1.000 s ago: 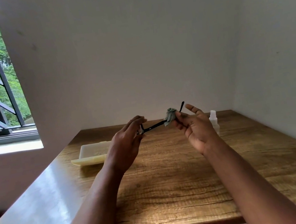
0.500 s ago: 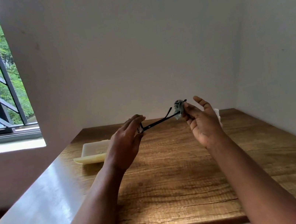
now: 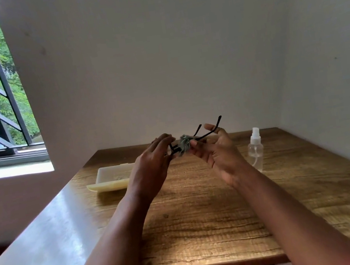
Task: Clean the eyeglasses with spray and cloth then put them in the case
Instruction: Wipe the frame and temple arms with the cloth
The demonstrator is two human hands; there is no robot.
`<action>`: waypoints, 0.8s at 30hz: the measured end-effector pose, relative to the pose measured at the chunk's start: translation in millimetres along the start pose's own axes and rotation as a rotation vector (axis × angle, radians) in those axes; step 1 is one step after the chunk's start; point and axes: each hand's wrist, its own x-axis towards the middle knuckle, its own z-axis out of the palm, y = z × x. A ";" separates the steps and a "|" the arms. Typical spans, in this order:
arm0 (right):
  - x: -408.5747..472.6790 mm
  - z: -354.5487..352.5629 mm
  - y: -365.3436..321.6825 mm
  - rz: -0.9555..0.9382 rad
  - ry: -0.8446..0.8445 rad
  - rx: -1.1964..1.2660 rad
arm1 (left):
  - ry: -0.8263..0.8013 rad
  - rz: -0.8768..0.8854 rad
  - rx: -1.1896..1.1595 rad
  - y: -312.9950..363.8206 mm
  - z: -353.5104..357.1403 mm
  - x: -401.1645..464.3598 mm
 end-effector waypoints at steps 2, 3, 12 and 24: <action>2.8 -5.3 -6.9 -0.019 0.074 0.060 | 0.015 -0.011 -0.030 -0.7 0.4 0.8; 3.8 -7.9 -10.3 -0.032 0.108 0.082 | 0.020 -0.015 -0.043 -1.0 0.5 1.1; 17.7 -23.6 -28.0 -0.125 0.284 0.283 | 0.021 0.010 -0.095 -4.1 -0.3 0.2; 25.3 -31.1 -32.6 -0.494 0.270 0.100 | 0.132 -0.041 -0.197 -10.7 -3.8 0.4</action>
